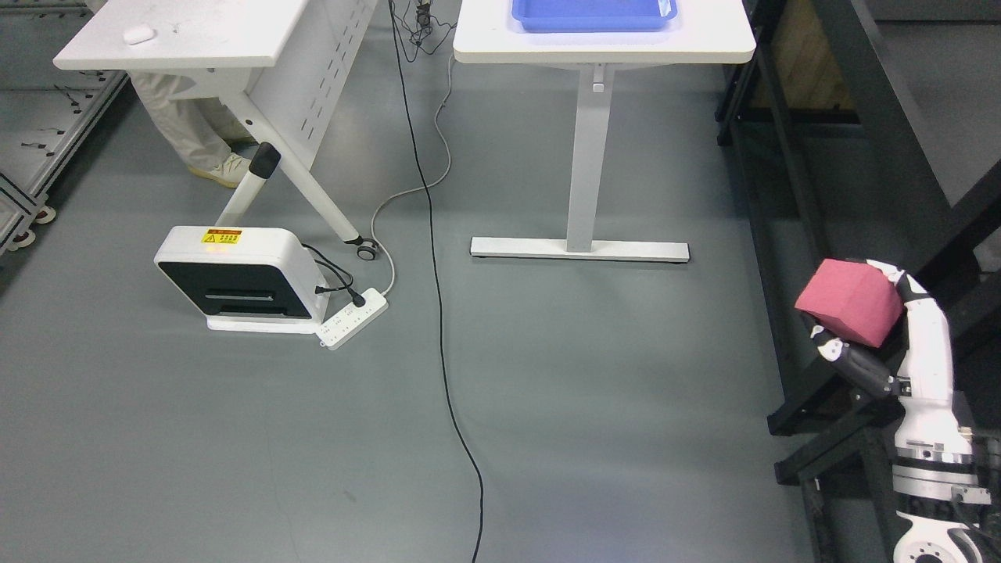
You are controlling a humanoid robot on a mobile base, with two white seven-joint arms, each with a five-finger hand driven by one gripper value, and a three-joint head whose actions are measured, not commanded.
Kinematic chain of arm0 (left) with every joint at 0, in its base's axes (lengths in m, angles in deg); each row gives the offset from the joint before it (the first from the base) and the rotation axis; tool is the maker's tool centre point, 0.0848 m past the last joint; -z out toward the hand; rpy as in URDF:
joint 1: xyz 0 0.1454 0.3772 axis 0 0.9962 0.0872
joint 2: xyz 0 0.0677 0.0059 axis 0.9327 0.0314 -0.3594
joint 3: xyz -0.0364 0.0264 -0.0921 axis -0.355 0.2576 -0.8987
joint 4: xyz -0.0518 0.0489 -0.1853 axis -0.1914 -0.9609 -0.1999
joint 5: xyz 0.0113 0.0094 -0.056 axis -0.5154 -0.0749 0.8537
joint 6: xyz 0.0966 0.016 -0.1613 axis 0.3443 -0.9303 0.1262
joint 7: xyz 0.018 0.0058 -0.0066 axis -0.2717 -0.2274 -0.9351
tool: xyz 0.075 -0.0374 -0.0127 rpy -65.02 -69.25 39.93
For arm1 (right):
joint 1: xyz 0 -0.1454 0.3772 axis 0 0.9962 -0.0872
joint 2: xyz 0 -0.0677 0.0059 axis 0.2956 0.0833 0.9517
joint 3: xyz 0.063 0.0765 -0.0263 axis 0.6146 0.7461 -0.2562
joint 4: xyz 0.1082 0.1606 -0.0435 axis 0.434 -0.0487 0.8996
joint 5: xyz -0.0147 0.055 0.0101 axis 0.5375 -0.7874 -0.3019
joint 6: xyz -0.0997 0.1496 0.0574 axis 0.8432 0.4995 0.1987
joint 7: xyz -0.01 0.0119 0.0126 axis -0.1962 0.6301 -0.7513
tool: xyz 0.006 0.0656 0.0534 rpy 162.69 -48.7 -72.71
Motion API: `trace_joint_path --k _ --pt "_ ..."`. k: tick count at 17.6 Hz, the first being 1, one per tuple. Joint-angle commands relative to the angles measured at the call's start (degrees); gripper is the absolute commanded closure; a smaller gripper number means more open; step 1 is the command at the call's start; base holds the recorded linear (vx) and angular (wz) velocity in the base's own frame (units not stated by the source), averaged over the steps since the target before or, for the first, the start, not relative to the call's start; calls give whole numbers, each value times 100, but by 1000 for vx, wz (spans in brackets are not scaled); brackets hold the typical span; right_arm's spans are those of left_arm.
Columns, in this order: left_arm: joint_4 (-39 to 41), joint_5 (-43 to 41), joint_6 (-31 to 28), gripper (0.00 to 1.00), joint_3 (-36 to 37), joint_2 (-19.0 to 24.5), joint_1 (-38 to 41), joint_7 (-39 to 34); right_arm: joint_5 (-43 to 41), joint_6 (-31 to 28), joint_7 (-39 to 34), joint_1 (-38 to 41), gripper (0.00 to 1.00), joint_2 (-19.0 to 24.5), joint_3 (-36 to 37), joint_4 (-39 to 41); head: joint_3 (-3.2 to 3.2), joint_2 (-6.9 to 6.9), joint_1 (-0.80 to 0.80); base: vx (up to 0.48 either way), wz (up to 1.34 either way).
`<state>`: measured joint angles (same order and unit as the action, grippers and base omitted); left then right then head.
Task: Pick pink block from left shelf to tray
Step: 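Turn and drive toward the blue tray holding the cube in the right hand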
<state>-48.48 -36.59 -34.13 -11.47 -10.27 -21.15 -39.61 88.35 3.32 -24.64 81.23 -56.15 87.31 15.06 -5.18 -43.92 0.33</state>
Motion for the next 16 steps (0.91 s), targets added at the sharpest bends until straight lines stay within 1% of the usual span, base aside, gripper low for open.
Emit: trace_joint_path --k 1,4,10,16 --pt "0 -9 5 0 0 100 53 3 0 16 0 2 96 4 2 4 0 0 0 66 -86" --pt "0 -9 5 0 0 100 53 3 0 16 0 2 96 4 2 -5 0 0 0 84 -23" --pt "0 -9 5 0 0 100 53 3 0 16 0 2 96 4 2 -5 0 0 0 136 294" --pt "0 -9 5 0 0 100 53 3 9 7 -9 2 96 -5 2 -5 0 0 0 263 225"
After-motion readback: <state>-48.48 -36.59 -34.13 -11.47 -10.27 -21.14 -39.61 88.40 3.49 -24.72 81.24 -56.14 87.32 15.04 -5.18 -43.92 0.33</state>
